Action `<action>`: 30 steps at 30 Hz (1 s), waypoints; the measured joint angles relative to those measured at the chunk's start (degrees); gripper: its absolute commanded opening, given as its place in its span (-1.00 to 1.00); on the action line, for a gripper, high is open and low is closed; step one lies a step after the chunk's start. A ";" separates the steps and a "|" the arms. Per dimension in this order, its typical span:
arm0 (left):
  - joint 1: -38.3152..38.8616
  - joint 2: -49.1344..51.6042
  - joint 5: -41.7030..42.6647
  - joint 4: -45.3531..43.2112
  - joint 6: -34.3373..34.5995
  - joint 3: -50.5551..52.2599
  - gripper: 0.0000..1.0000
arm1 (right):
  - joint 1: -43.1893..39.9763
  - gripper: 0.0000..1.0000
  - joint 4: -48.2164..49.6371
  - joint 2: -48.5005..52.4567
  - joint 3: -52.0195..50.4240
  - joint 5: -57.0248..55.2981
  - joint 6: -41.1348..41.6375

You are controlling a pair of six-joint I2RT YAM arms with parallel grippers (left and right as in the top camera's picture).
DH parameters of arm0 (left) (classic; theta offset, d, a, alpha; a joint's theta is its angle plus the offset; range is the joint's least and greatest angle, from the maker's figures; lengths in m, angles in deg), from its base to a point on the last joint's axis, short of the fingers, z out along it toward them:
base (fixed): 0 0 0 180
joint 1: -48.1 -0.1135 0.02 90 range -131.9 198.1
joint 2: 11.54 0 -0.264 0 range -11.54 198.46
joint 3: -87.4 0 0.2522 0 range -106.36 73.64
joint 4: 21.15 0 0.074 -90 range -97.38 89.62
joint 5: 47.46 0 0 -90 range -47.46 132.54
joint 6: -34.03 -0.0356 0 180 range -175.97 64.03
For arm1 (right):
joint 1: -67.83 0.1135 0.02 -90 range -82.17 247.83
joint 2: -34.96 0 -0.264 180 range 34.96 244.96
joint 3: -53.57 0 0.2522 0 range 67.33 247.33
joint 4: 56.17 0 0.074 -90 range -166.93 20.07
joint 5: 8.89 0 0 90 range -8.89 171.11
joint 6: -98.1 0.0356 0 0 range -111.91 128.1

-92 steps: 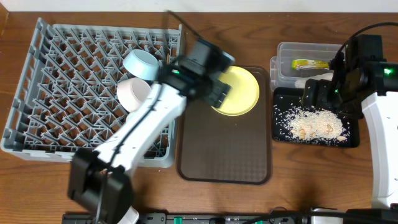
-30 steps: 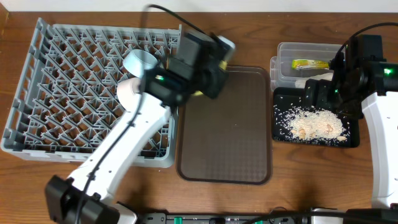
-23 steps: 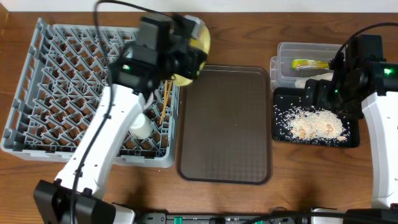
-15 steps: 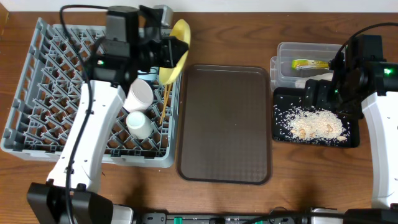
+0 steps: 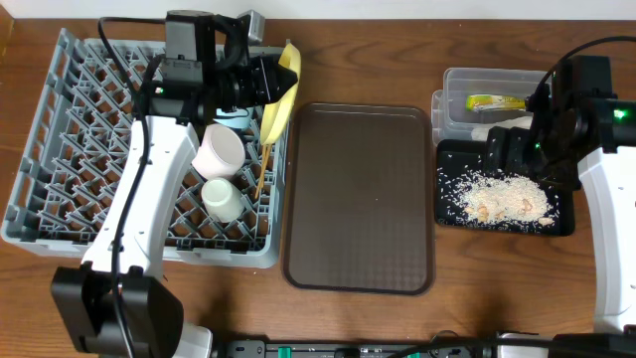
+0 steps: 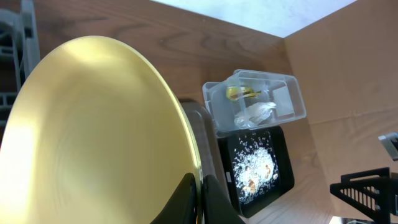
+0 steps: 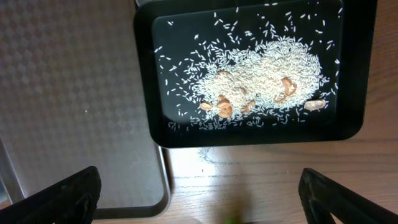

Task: Sort waste into correct bins and load items into the dishwasher
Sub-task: 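Lift the yellow plate and carry it to the dish rack, then stand the yellow plate upright in the rack and release it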

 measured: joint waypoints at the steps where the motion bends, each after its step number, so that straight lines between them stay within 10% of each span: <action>1: 0.00 0.46 -0.22 0.00 0.22 0.00 -0.85 | 0.00 0.98 0.00 0.00 0.00 0.00 0.00; 9: 0.00 4.35 -6.38 0.35 0.79 0.00 -0.83 | 0.00 0.99 -0.04 0.00 0.00 0.00 0.00; 12: 0.00 5.07 -10.91 0.35 1.03 0.00 -0.15 | 0.00 0.99 -0.09 0.00 0.00 0.00 0.00; 16: 0.00 5.09 -13.79 -0.02 0.48 0.00 0.29 | 0.00 0.98 -0.09 0.00 0.00 0.00 0.00; 30: 0.13 -5.16 -27.08 13.92 -4.55 -0.11 0.55 | 1.25 0.98 14.56 0.00 -0.07 6.34 -0.02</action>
